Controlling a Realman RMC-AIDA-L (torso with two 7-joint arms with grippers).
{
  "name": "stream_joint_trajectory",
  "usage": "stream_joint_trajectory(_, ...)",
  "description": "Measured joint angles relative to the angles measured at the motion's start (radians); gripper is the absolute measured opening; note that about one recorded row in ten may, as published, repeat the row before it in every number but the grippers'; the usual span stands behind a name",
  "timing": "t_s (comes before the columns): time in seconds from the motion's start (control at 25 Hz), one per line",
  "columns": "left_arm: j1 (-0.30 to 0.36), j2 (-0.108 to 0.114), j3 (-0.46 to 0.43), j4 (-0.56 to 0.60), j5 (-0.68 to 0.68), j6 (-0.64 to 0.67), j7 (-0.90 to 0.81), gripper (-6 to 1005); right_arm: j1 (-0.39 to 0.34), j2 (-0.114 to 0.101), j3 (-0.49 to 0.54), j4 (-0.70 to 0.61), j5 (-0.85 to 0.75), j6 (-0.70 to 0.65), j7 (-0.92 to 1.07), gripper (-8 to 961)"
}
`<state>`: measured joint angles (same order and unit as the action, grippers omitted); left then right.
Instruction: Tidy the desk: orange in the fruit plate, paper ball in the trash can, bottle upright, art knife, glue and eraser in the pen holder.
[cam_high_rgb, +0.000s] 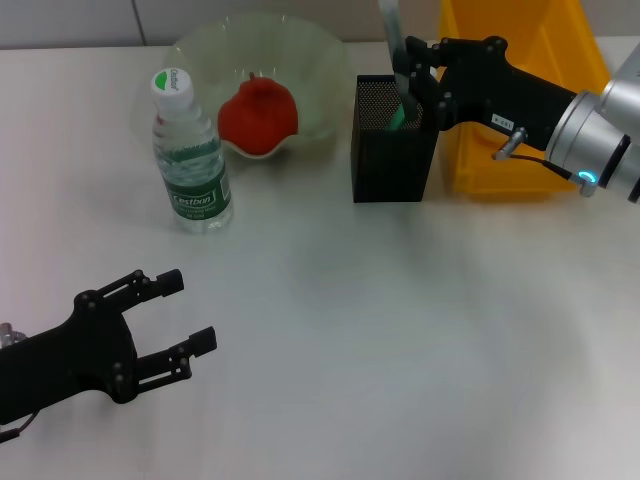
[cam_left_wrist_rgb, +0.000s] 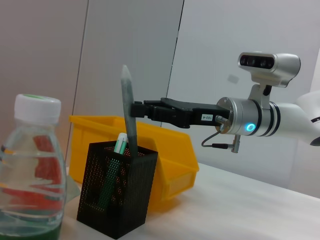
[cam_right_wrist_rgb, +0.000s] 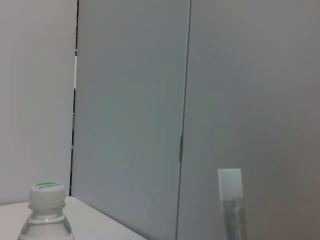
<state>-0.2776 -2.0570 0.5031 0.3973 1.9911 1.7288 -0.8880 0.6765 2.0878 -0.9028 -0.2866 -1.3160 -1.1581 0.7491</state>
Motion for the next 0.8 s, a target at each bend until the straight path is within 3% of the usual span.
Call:
stream_joint_trajectory(0.24,0.000,0.000,-0.002,-0.002,0.000,0.000,0.000,811,-0.003,0.000,-0.002,0.000,0.000,0.000,-0.023,117)
stream_joint_trajectory(0.8,0.000,0.000,-0.003,-0.003,0.000,-0.001,0.005,811,-0.018,0.000,0.000,-0.001,0.042,-0.003,-0.043,446)
